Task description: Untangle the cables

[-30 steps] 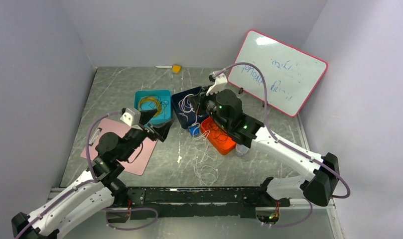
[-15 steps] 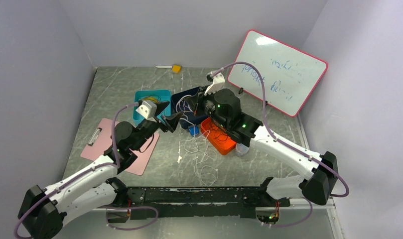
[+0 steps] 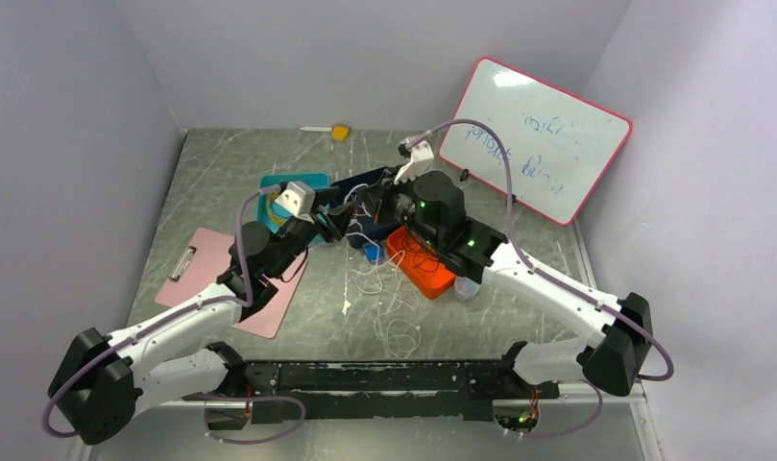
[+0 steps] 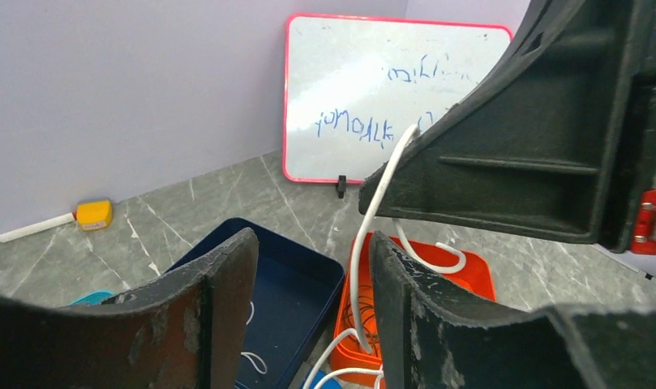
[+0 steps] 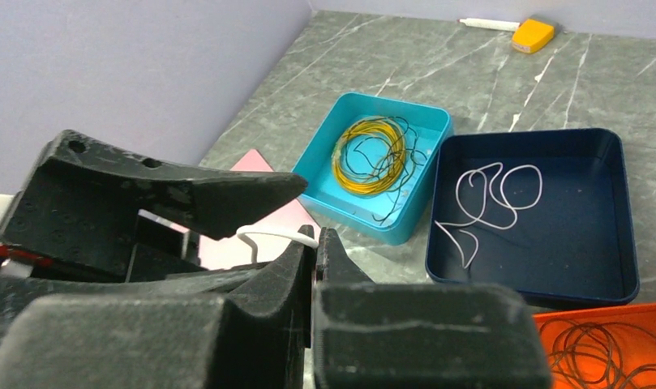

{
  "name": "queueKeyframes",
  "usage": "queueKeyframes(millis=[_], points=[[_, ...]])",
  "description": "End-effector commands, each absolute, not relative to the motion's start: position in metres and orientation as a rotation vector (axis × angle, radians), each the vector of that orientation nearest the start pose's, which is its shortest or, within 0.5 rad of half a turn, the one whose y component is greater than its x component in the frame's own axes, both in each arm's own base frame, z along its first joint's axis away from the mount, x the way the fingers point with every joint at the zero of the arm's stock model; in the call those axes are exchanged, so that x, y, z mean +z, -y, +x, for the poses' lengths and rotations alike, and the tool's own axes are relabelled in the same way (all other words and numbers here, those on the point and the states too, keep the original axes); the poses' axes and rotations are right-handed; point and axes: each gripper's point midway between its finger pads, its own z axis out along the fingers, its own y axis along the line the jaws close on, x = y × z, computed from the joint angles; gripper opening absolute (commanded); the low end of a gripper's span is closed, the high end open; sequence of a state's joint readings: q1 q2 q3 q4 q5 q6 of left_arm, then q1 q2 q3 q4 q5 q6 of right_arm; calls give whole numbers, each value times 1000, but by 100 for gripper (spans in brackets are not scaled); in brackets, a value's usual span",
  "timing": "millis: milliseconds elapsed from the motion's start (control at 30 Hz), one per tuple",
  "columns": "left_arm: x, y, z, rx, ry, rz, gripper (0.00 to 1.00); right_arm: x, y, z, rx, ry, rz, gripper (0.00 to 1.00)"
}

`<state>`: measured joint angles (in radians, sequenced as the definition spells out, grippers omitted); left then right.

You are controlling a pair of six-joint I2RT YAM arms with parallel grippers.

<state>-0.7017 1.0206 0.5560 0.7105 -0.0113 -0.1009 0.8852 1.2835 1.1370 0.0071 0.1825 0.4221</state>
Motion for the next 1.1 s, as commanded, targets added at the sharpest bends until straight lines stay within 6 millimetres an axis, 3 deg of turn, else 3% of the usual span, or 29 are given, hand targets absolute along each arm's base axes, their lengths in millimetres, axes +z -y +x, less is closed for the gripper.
queueKeyframes(millis=[0,267,467,700,1067], points=[[324,251,295,-682,-1239,374,56,346,-328,283,858,-1704,-261,0],[272,261,313,-684,-1344,339,40,373,-325,274,914,-1656,-253,0],[233,278,319,-754,-1427,343,33,412,-319,264,974,-1582,-239,0],[200,297,317,-832,-1504,389,16,452,-309,251,1035,-1493,-226,0],[170,299,311,-850,-1583,410,12,514,-279,236,1027,-1346,-194,0]])
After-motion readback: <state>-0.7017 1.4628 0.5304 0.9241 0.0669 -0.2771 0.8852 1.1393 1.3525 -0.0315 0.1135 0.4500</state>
